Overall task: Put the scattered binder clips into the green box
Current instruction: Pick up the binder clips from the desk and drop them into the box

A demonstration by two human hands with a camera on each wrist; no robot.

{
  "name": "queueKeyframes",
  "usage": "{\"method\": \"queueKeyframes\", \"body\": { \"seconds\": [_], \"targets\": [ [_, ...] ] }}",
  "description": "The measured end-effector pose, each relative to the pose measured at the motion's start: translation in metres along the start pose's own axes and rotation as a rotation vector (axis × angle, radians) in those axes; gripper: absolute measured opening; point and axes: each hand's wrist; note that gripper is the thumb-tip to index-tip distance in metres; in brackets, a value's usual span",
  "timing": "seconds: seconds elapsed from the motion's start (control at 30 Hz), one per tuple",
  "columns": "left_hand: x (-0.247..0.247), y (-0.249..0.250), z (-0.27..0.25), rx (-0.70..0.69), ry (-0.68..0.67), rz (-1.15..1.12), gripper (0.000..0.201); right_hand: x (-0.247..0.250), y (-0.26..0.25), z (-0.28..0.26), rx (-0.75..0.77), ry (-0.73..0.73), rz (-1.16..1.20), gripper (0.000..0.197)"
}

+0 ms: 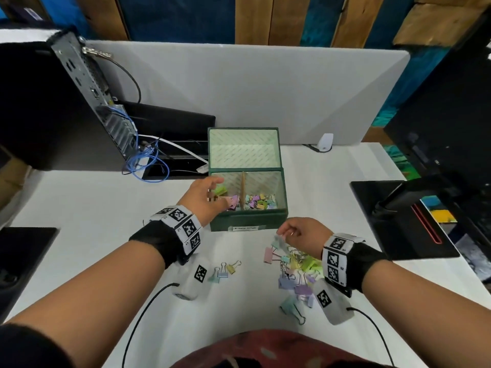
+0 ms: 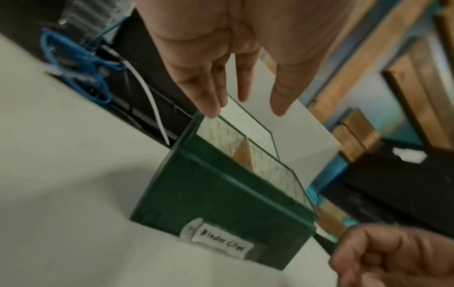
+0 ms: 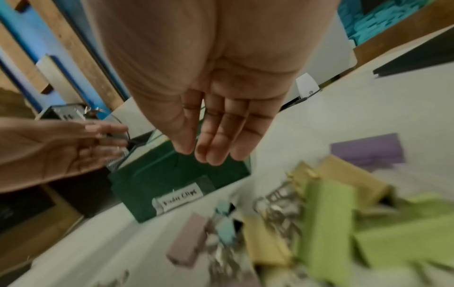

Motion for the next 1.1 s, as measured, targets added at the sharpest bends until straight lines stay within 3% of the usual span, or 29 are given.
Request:
{"method": "queueKeyframes", "body": {
  "seconds": [0.07,0.17,0.27,0.4,0.53,0.7,0.87,1.1],
  "targets": [
    [0.000,-0.005,-0.007,-0.072,-0.036,0.111,0.031,-0.005,0.002,-0.003,0.011,-0.059,-0.067,0.027],
    [0.001,-0.018,-0.019,-0.074,-0.241,0.242,0.018,-0.015,0.002,-0.002,0.039,-0.137,-0.153,0.023],
    [-0.002,-0.036,-0.032,-0.015,-0.418,0.505,0.043,-0.024,-0.002,0.001,0.083,-0.218,-0.270,0.027],
    [-0.012,-0.063,-0.046,0.036,-0.558,0.777,0.082,-0.035,-0.009,0.006,0.123,-0.279,-0.395,0.042],
    [-0.025,-0.070,-0.053,-0.015,-0.592,0.798,0.090,-0.042,-0.011,0.009,0.152,-0.306,-0.482,0.040],
    [-0.043,-0.064,-0.048,-0.121,-0.625,0.754,0.073,-0.046,-0.009,0.010,0.154,-0.251,-0.522,0.028],
    [-0.050,-0.059,-0.041,-0.189,-0.648,0.769,0.050,-0.035,-0.005,0.009,0.133,-0.117,-0.316,0.021],
    [-0.051,-0.062,-0.034,-0.227,-0.592,0.756,0.034,-0.009,-0.009,0.010,0.088,0.118,0.038,0.014]
  ]
}}
Point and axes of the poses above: each hand's wrist, its own z-axis towards the middle knuckle, its own x-axis out of the back of the hand, y = z × x, and after that the axes turned 6 degrees about x, right-handed
